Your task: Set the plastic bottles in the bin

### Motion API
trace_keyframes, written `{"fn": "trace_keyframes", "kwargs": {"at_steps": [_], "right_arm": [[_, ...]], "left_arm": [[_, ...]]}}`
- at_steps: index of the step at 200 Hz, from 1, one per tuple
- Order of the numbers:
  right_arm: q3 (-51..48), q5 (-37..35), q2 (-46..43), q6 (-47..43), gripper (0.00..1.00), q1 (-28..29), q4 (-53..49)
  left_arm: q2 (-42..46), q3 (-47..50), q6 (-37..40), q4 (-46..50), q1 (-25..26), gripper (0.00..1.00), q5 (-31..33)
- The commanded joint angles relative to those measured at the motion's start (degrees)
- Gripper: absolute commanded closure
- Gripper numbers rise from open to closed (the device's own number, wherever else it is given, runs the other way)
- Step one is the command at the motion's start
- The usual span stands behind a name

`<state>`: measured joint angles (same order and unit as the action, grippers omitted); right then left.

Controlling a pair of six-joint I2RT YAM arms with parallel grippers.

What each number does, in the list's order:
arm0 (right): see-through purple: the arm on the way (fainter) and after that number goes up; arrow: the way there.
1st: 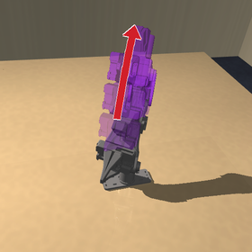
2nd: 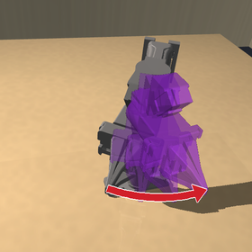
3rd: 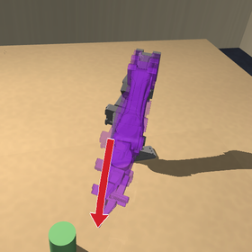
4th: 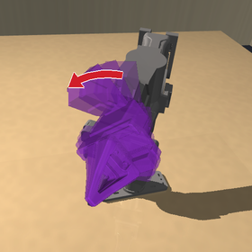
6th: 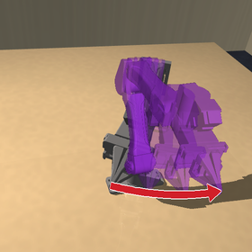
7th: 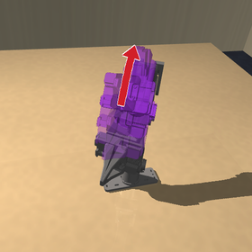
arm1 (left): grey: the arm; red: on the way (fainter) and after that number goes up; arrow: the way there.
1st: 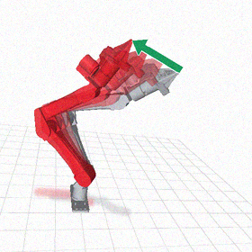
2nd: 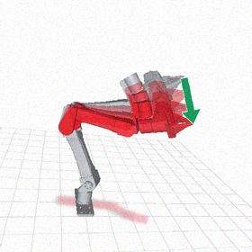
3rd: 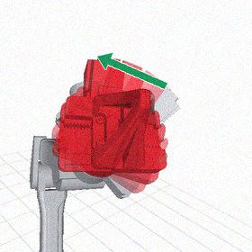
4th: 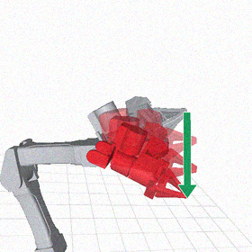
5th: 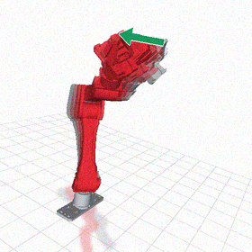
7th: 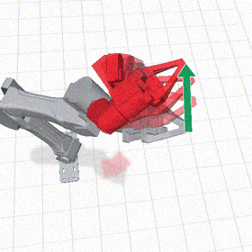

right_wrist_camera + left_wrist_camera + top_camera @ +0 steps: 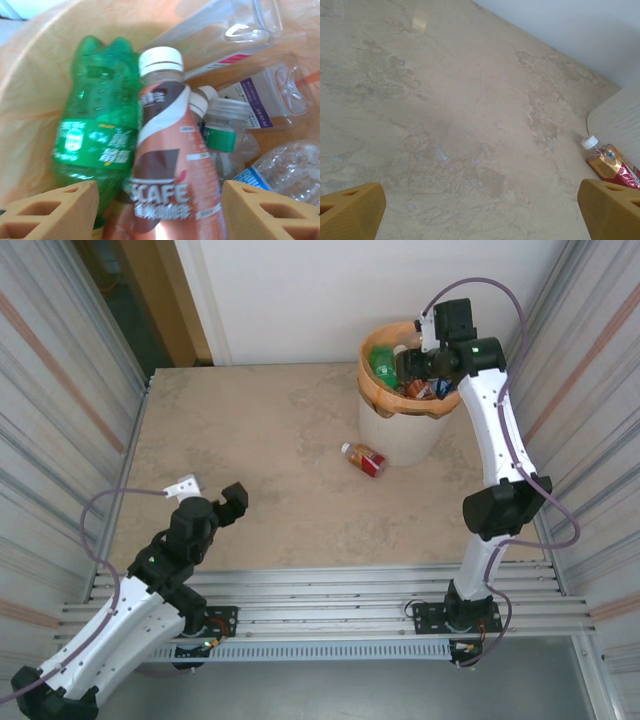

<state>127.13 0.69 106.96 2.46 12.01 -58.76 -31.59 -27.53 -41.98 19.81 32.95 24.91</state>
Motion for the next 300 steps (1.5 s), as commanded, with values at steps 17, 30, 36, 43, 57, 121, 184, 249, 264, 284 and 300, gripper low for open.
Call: {"fn": "trace_keyframes", "kwargs": {"at_steps": [17, 30, 36, 43, 57, 121, 184, 249, 264, 284, 300], "right_arm": [[-4.8, -3.4, -9.0, -0.2, 0.27, 6.1, 0.7], [-8.2, -6.1, -11.5, -0.6, 0.24, 9.6, 1.6], [-9.9, -7.7, -12.7, -0.8, 0.23, 11.3, 2.1], [-12.0, -9.4, -14.0, -0.7, 0.22, 13.5, 2.6], [-16.1, -11.8, -16.3, -0.8, 0.18, 17.7, 3.6], [-36.2, -18.0, -20.4, 3.2, 0.01, 30.0, 6.6], [-45.2, -23.2, -10.5, 3.8, 0.02, 30.0, 11.1], [-42.7, -25.1, 0.2, 0.5, 0.02, 26.5, 16.3], [-41.8, -25.0, 1.8, -0.1, 0.02, 26.3, 17.0], [-40.8, -25.8, 4.2, -1.0, 0.02, 25.9, 17.8], [-39.7, -26.8, 5.9, -1.6, 0.02, 25.5, 18.3]], "left_arm": [[0.6, -1.5, 0.4, -0.4, -0.5, 0.01, 0.3], [1.0, -1.2, 0.3, -0.3, -0.5, 0.01, 0.6], [1.2, -1.2, 0.3, -0.3, -0.5, 0.01, 0.7], [1.3, -1.2, 0.5, -0.2, -0.5, 0.01, 0.8], [1.3, -1.4, 0.4, 0.2, -0.6, 0.01, 0.9], [0.7, -1.4, -0.1, 1.2, -0.8, 0.01, 0.7], [-0.7, -1.5, -0.3, 0.8, -1.3, 0.01, -0.1], [-0.8, -1.1, -0.4, 0.7, -1.3, 0.01, -0.4], [-0.9, -0.8, -0.4, 0.3, -1.4, 0.01, -0.4], [-1.2, -0.5, -0.3, -0.4, -1.4, 0.01, -0.6], [-1.5, -0.6, -0.4, -0.6, -1.5, 0.01, -0.9]]}}
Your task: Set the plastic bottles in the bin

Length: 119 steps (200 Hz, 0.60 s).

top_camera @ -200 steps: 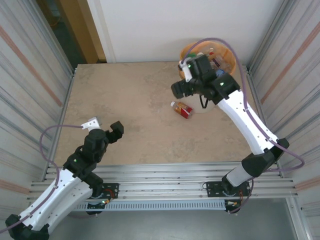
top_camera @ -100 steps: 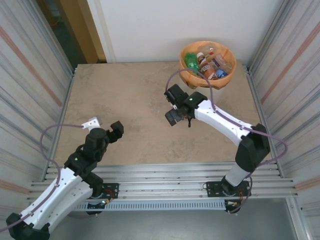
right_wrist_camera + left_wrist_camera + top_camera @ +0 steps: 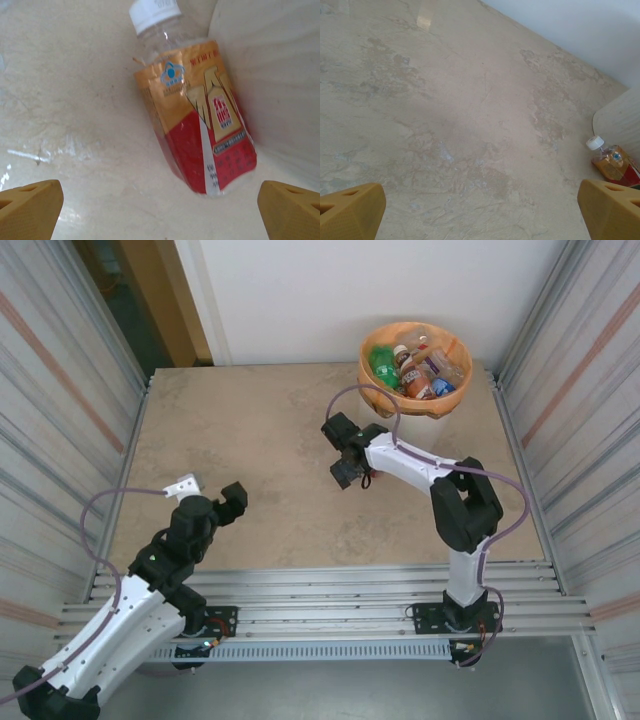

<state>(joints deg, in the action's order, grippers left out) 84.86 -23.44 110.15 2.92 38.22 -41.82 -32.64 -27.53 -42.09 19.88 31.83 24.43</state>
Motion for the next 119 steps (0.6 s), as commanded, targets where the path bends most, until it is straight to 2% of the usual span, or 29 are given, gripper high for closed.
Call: {"fn": "trace_keyframes", "kwargs": {"at_steps": [1, 119], "right_arm": [[2.6, -2.7, 2.7, -2.0, 0.02, -0.6, 1.4], [9.2, -1.9, 11.7, -3.0, 0.02, -2.5, 1.6]], "left_arm": [[-0.5, -0.6, -0.3, -0.7, -0.4, 0.01, -0.5], [-0.6, 0.1, -0.5, -0.8, -0.5, 0.01, -0.1]]}}
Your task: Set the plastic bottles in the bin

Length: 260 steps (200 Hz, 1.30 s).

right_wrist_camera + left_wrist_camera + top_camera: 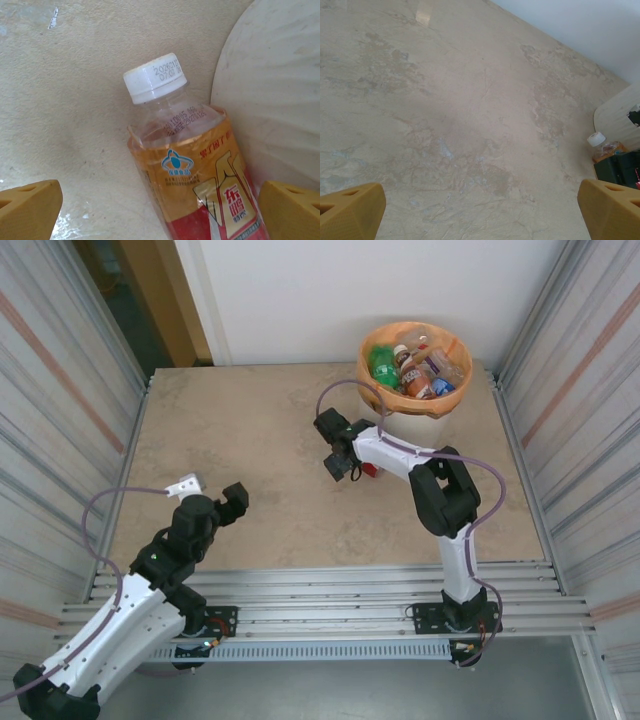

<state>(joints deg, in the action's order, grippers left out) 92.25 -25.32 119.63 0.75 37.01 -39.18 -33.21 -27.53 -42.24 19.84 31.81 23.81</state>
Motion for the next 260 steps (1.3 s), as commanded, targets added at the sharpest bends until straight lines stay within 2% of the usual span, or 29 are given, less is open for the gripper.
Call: {"fn": "trace_keyframes", "kwargs": {"at_steps": [1, 59, 113, 141, 195, 233, 260], "right_arm": [[1.9, 0.0, 2.3, -0.8, 0.02, -1.3, -1.1], [2.2, 3.1, 4.5, -0.1, 0.10, -1.4, -3.5], [0.3, 7.7, 2.2, 0.6, 0.23, 0.2, -5.4], [0.1, 10.0, 0.5, 1.4, 0.26, 1.2, -6.8], [0.4, 12.7, -3.7, 2.8, 0.25, 1.9, -8.7], [0.9, 10.8, -4.8, 3.3, 0.15, 1.2, -8.4], [2.1, 11.0, -2.9, 4.3, 0.13, -0.1, -8.6]], "left_arm": [[-0.1, 0.1, -0.4, -0.8, -0.5, 0.01, 0.5], [-0.3, 0.2, -0.5, -0.9, -0.6, 0.01, 0.3], [-0.6, 0.2, -0.5, -1.2, -0.6, 0.01, 0.0], [-0.6, 0.3, -0.5, -1.5, -0.7, 0.01, 0.0], [-0.9, 0.2, -0.3, -1.6, -0.9, 0.01, -0.2], [-0.8, -0.4, 0.4, -1.4, -1.0, 0.01, -0.2], [-0.8, -0.5, 0.3, -1.0, -1.1, 0.01, -0.4]]}}
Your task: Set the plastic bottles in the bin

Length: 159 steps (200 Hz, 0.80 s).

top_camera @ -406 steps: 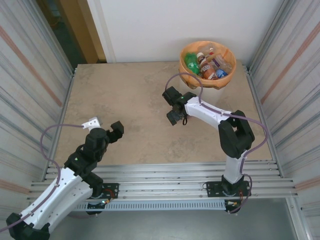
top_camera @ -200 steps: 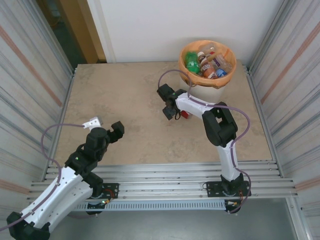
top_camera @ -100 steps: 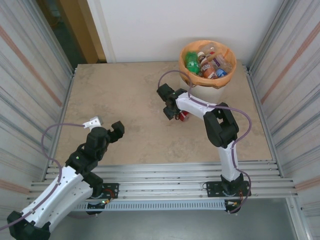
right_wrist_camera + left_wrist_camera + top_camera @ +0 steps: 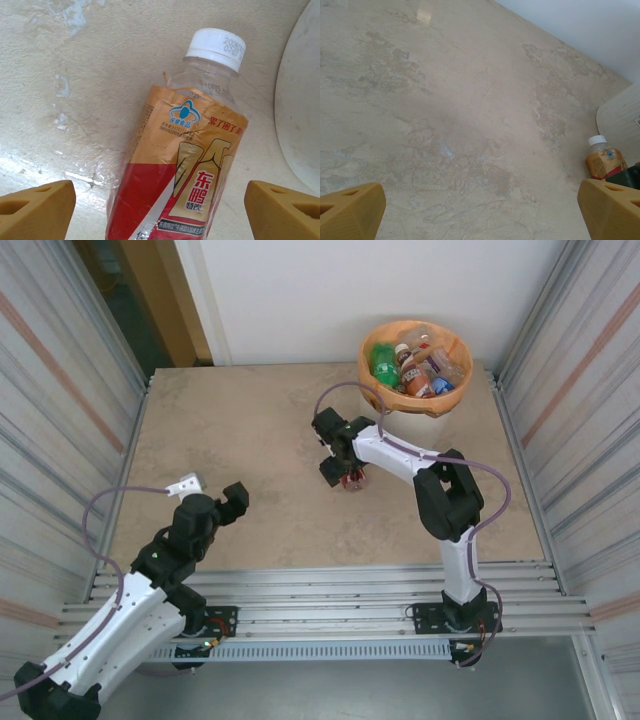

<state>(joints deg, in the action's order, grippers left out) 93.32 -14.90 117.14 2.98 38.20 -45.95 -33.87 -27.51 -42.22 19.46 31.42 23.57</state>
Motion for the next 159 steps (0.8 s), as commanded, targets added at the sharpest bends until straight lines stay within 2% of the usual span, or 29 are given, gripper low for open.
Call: {"fn": "trace_keyframes", "kwargs": {"at_steps": [1, 60, 106, 139, 159], "right_arm": [[1.1, 0.6, -0.3, 2.1, 0.13, -1.3, -1.8], [0.4, 3.4, 4.3, 1.7, 0.17, -1.8, 1.4], [1.9, 5.0, 6.7, 1.9, 0.27, -0.9, 2.0], [3.2, 4.4, 6.1, 1.7, 0.43, 1.6, 0.2], [3.9, 2.4, 2.7, 1.3, 0.51, 4.1, -1.4]], "left_arm": [[-0.1, -0.5, 0.3, -0.7, -0.7, 0.01, -0.2], [0.9, 0.2, -0.3, -0.2, -0.8, 0.01, 0.1], [1.9, 0.1, 0.0, 0.8, -0.9, 0.01, 0.9], [2.0, 0.0, 0.1, 1.2, -1.1, 0.01, 0.9], [2.3, -0.2, 0.2, 1.6, -1.0, 0.01, 1.0]]}}
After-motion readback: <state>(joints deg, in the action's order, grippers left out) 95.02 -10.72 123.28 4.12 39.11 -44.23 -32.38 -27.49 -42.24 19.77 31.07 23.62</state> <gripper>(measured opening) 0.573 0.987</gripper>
